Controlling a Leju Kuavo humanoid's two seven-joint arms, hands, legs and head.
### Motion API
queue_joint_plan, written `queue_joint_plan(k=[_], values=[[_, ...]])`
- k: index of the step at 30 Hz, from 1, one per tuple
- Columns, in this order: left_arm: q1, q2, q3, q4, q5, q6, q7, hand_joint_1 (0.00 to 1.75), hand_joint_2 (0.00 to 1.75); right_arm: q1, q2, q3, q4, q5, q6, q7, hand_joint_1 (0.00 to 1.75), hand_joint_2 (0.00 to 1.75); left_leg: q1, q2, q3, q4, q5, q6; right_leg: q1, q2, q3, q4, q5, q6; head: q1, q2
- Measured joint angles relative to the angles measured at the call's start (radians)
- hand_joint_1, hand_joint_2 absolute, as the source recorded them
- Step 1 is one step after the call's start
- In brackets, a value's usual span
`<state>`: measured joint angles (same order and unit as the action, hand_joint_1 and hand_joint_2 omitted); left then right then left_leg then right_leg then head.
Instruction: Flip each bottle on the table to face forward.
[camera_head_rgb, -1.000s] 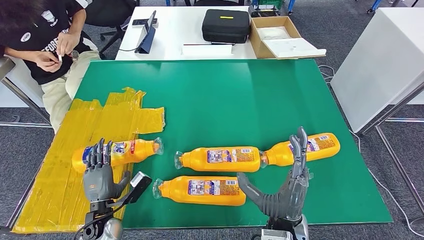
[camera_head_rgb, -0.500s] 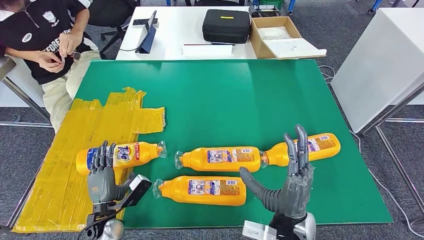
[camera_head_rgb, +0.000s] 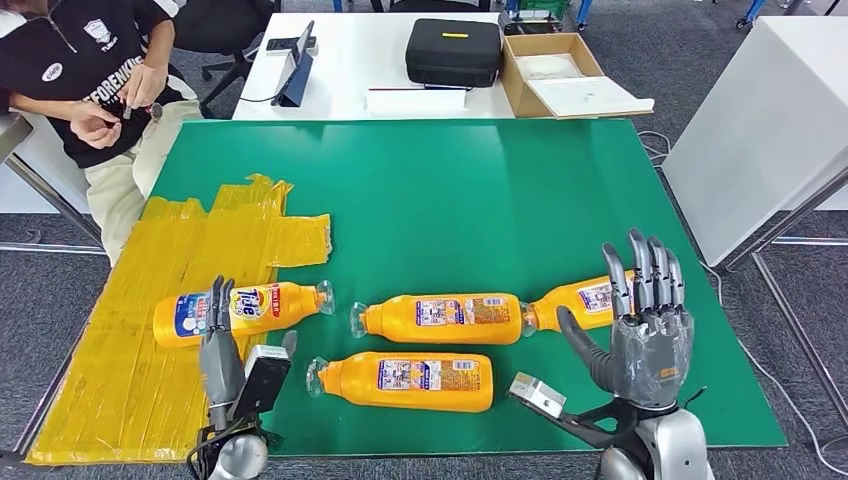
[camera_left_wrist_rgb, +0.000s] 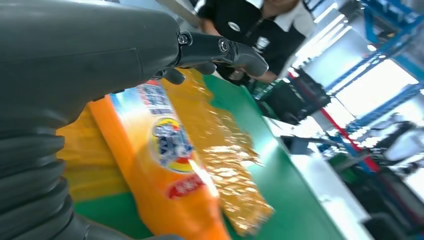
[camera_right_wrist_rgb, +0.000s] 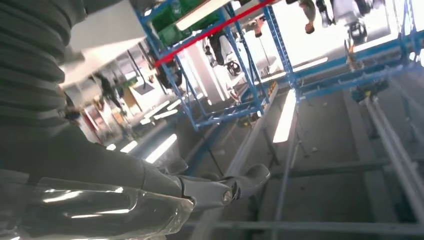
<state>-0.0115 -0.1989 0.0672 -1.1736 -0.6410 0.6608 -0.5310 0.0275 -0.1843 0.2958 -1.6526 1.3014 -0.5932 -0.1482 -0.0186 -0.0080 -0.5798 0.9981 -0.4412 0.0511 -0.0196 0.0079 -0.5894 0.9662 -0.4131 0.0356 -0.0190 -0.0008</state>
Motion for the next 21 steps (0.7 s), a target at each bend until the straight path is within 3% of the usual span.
queue_joint_plan(k=[6, 10, 14, 21], values=[[0.004, 0.023, -0.039, -0.033, 0.083, -0.024, -0.044, 0.00, 1.75, -0.072, -0.119, -0.008, 0.084, -0.070, 0.272, -0.033, 0.00, 1.75, 0.000, 0.001, 0.000, 0.000, 0.001, 0.001, 0.000, 0.000, 0.000, 0.000, 0.000, 0.000, 0.000, 0.000], [0.002, 0.029, -0.044, -0.037, 0.099, -0.035, -0.056, 0.00, 1.75, -0.147, -0.161, -0.006, 0.178, -0.084, 0.369, -0.039, 0.00, 1.75, 0.000, 0.001, 0.000, 0.000, 0.001, 0.001, 0.000, 0.000, 0.000, 0.000, 0.001, 0.000, 0.000, 0.000], [-0.002, 0.031, -0.043, -0.037, 0.105, -0.044, -0.059, 0.00, 1.75, -0.205, -0.188, 0.000, 0.263, -0.090, 0.372, -0.046, 0.00, 1.75, 0.000, 0.000, 0.000, 0.000, 0.001, 0.001, 0.000, 0.000, 0.000, 0.000, 0.001, 0.000, 0.000, 0.000], [-0.006, 0.034, -0.040, -0.037, 0.118, -0.047, -0.072, 0.00, 1.75, -0.267, -0.213, 0.027, 0.397, 0.019, 0.319, -0.021, 0.00, 1.75, 0.000, 0.000, 0.000, 0.000, 0.001, 0.001, 0.000, 0.000, 0.000, 0.000, 0.000, 0.000, 0.000, 0.000]])
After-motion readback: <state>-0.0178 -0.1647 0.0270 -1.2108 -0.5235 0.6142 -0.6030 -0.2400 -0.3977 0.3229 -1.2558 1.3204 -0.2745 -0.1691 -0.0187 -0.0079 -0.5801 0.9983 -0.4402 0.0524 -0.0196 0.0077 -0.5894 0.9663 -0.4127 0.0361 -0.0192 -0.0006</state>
